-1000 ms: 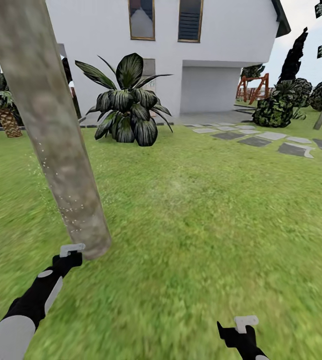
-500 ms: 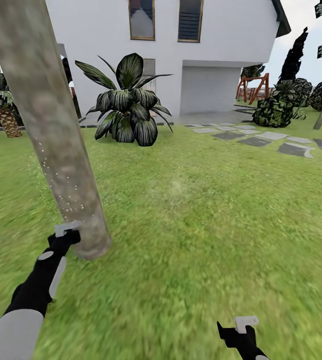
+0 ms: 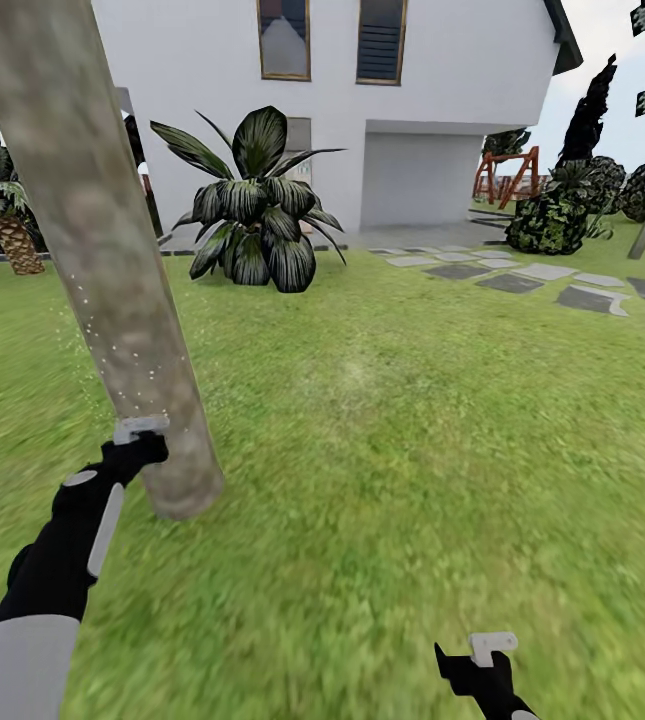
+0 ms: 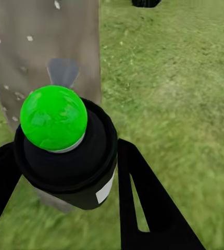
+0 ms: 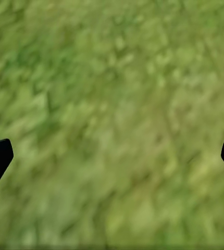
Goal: In the garden, pick up the pesticide atomizer on the floor and spray pesticide onto both trees until each tree trunk is fully covered.
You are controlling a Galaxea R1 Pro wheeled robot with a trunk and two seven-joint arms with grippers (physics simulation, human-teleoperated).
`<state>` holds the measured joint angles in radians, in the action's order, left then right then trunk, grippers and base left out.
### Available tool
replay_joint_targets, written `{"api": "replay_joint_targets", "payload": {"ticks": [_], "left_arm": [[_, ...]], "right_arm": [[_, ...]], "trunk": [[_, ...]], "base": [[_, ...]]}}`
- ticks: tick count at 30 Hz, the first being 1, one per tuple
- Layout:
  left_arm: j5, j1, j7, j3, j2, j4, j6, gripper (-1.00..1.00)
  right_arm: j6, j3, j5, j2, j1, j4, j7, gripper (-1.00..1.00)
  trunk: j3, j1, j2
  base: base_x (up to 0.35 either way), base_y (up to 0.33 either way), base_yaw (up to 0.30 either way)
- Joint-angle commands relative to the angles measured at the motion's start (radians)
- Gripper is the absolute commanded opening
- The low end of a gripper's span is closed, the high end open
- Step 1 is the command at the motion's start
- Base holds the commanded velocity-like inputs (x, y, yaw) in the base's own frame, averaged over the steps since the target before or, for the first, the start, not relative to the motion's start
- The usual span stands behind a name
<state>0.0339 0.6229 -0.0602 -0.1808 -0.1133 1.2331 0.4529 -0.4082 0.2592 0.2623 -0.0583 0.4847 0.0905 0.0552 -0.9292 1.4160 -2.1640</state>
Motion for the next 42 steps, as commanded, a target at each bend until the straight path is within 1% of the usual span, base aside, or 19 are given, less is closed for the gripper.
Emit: {"api": "replay_joint_targets", "payload": {"ticks": [1,4,5,6,7,8,10,12,14,16,17,20,22,26,30,32,36,40,42], "left_arm": [[0.000,0.000,0.000,0.006,0.000,0.023,0.033,-1.00],[0.000,0.001,0.000,0.030,0.011,0.066,0.115,-1.00],[0.000,0.003,0.001,0.063,0.013,0.069,0.124,-1.00],[0.001,0.006,0.003,0.135,0.024,0.073,0.142,-1.00],[0.001,0.008,0.004,0.153,0.037,0.073,0.149,-1.00],[0.000,0.011,0.005,0.163,0.053,0.074,0.159,-1.00],[-0.001,0.013,0.005,0.163,0.055,0.074,0.178,-1.00],[-0.003,0.013,0.004,0.122,0.051,0.074,0.186,-1.00],[-0.002,0.014,0.002,0.046,0.047,0.074,0.190,-1.00],[0.000,0.015,-0.001,-0.014,0.020,0.074,0.229,-1.00],[0.001,0.015,-0.015,-0.021,0.000,0.073,0.262,-1.00],[0.000,0.014,-0.077,-0.023,-0.012,0.072,0.288,-1.00],[-0.001,0.025,-0.090,-0.021,-0.005,0.074,0.312,-1.00],[0.000,0.086,-0.094,-0.019,0.008,0.074,0.416,-1.00],[-0.001,0.139,-0.092,0.014,0.012,0.074,0.462,-1.00],[-0.005,0.172,-0.092,0.008,-0.004,0.074,0.500,-1.00],[0.000,0.178,-0.094,-0.053,-0.106,0.074,0.508,-1.00],[-0.007,0.166,-0.096,-0.061,-0.115,0.074,0.494,-1.00],[-0.011,0.135,-0.092,-0.061,-0.116,0.074,0.490,-1.00]], "right_arm": [[0.000,0.000,0.000,0.000,0.000,0.000,0.000,1.00],[0.000,0.000,0.000,0.000,0.000,0.000,0.000,1.00],[0.000,0.000,0.000,0.000,0.000,0.000,0.000,1.00],[0.000,0.000,0.000,0.000,0.000,0.000,0.000,1.00],[0.000,0.000,0.000,0.000,0.000,0.000,0.000,1.00],[0.000,0.000,0.000,0.000,0.000,0.000,0.000,1.00],[0.000,0.000,0.000,0.000,0.000,0.000,0.000,1.00],[0.000,0.000,0.000,0.000,0.000,0.000,0.000,1.00],[0.000,0.000,0.000,0.000,0.000,0.000,0.000,1.00],[0.000,0.000,0.000,0.000,0.000,0.000,0.000,1.00],[0.000,0.000,0.000,0.000,0.000,0.000,0.000,1.00],[0.000,0.000,0.000,0.000,0.000,0.000,0.000,1.00],[0.000,0.000,0.000,0.000,0.000,0.000,0.000,1.00],[0.000,0.000,0.000,0.000,0.000,0.000,0.000,1.00],[0.000,0.000,0.000,0.000,0.000,0.000,0.000,1.00],[0.000,0.000,0.000,0.000,0.000,0.000,0.000,1.00],[0.000,0.000,0.000,0.000,0.000,0.000,0.000,1.00],[0.000,0.000,0.000,0.000,0.000,0.000,0.000,1.00],[0.000,0.000,0.000,0.000,0.000,0.000,0.000,1.00]], "trunk": [[0.000,0.000,0.000],[0.000,0.000,0.000],[0.000,0.000,0.000],[0.000,0.000,0.000],[0.000,0.000,0.000],[0.000,0.000,0.000],[0.000,0.000,0.000],[0.000,0.000,0.000],[0.000,0.000,0.000],[0.000,0.000,0.000],[0.000,0.000,0.000],[0.000,0.000,0.000],[0.000,0.000,0.000],[0.000,0.000,0.000],[0.000,0.000,0.000],[0.000,0.000,0.000],[0.000,0.000,0.000],[0.000,0.000,0.000],[0.000,0.000,0.000]], "base": [[0.000,0.000,0.000],[0.000,0.000,0.000],[0.000,0.000,0.000],[0.000,0.000,0.000],[0.000,0.000,0.000],[0.000,0.000,0.000],[0.000,0.000,0.000],[0.000,0.000,0.000],[0.000,0.000,0.000],[0.000,0.000,0.000],[0.000,0.000,0.000],[0.000,0.000,0.000],[0.000,0.000,0.000],[0.000,0.000,0.000],[0.000,0.000,0.000],[0.000,0.000,0.000],[0.000,0.000,0.000],[0.000,0.000,0.000],[0.000,0.000,0.000]]}}
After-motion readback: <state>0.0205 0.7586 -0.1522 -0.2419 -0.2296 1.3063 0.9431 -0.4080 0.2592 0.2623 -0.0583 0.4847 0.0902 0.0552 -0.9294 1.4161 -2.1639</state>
